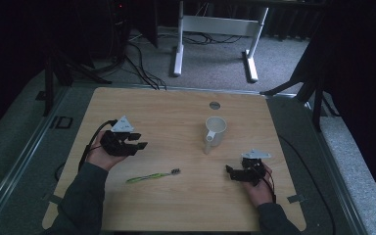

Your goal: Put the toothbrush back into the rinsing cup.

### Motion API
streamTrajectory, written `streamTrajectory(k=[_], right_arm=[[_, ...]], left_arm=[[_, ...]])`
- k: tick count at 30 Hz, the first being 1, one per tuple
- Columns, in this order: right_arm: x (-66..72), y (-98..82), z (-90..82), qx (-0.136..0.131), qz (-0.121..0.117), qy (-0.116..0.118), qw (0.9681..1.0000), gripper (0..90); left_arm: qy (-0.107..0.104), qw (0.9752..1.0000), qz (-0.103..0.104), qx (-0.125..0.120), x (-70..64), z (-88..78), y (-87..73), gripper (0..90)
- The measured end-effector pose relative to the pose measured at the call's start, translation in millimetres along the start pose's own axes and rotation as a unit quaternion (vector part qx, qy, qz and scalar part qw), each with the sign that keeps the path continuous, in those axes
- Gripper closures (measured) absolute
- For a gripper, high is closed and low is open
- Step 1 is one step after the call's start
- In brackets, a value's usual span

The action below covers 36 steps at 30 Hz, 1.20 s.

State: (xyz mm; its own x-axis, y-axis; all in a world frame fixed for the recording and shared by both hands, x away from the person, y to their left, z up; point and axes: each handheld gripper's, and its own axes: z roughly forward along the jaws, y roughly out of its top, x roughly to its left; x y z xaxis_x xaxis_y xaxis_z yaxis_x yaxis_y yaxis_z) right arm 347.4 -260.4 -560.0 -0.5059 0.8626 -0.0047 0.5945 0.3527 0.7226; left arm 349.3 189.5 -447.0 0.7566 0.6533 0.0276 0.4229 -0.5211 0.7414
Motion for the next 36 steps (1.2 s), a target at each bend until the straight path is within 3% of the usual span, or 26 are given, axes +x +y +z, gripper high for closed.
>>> streamTrajectory(k=[18,28,36], right_arm=[[0.1,0.0,0.0,0.0,0.001,0.0,1.0,16.3],[0.1,0.0,0.0,0.0,0.001,0.0,1.0,16.3],[-0.1,0.0,0.0,0.0,0.0,0.0,1.0,16.3]], left_arm=[[-0.051,0.9981,0.023,0.025,-5.6,15.4,-0.1,55.8],[-0.057,0.9977,0.026,0.029,-8.0,17.8,0.1,55.6],[-0.059,0.9967,0.033,0.045,-12.8,25.2,-0.8,55.9]])
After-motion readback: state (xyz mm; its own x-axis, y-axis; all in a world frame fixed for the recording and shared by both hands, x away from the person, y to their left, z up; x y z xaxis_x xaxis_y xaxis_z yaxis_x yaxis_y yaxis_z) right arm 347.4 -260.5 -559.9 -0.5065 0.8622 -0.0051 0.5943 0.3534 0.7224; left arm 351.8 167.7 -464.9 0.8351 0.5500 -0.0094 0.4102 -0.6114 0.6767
